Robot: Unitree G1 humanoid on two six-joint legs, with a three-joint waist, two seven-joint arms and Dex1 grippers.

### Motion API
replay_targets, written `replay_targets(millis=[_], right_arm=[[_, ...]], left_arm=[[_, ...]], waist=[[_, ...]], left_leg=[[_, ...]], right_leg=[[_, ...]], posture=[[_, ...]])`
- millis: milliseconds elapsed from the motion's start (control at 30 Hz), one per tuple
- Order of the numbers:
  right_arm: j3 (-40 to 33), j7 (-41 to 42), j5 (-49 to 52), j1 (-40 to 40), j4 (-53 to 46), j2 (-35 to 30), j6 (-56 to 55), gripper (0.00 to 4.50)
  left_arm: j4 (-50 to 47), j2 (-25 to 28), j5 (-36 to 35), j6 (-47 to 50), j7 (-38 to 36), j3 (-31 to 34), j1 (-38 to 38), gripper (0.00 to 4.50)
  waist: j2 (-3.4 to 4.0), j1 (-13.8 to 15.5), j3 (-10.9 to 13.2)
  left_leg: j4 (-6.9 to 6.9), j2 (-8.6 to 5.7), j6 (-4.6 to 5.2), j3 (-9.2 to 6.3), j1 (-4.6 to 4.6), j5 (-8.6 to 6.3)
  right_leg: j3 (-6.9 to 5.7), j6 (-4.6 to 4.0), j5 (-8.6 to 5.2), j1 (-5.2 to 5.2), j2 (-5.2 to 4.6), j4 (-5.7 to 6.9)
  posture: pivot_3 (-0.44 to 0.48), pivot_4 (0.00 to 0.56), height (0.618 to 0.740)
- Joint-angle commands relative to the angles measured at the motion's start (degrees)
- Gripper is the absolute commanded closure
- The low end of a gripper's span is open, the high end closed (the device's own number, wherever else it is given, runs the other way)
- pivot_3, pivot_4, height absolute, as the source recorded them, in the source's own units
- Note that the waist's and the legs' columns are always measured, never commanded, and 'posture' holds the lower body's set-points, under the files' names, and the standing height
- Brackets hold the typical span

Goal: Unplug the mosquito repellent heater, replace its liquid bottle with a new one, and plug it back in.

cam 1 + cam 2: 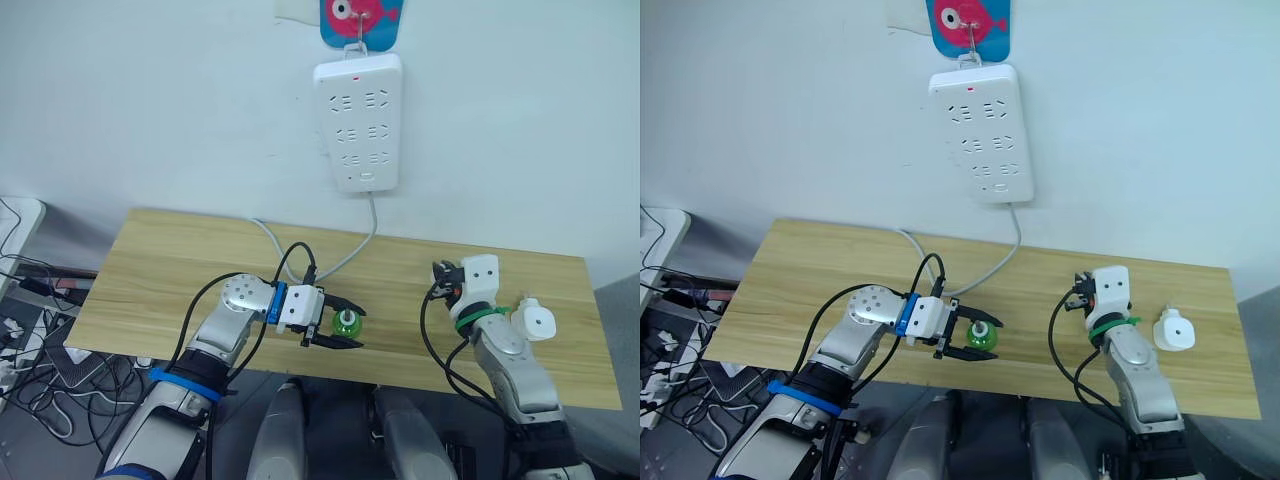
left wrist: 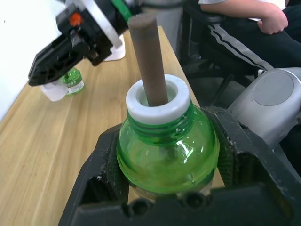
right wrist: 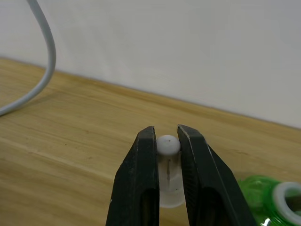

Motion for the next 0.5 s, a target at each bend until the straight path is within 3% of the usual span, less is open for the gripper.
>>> replay_targets(millis=[33, 167, 500], right_arm=[[-2.07, 0.54, -0.81, -1.17, 4.53, 0.43, -4.89, 4.22], [-2.57, 1.44, -0.24, -1.33, 7.24, 1.41, -6.07, 4.22], [-2.24, 2.81, -1.6, 2.7, 4.35, 1.28, -6.47, 0.74]], left_arm=[[-1.38, 0.08, -0.4, 0.11, 0.4, 0.63, -0.72, 2.24], [-0.91, 0.03, -0.42, 0.07, 0.47, 0.59, -1.3, 2.24], [-0.79, -0.66, -0.27, -0.17, 0.24, 0.03, -1.85, 2.24]], waist=[[0.0, 0.03, 0.0], [0.0, 0.15, 0.0], [0.01, 0.25, 0.01]], left_leg=[[0.0, 0.0, 0.0, 0.0, 0.0, 0.0], [-0.01, 0.01, 0.0, -0.01, 0.0, 0.0], [-0.02, 0.01, 0.0, 0.01, 0.03, 0.0]], right_leg=[[0.0, 0.0, 0.0, 0.0, 0.0, 0.0], [0.0, -0.01, 0.01, 0.0, 0.0, 0.01], [0.04, 0.0, 0.0, 0.0, 0.0, 0.01]], posture=[[0.15, 0.336, 0.74], [0.162, 0.345, 0.74], [0.153, 0.346, 0.74]])
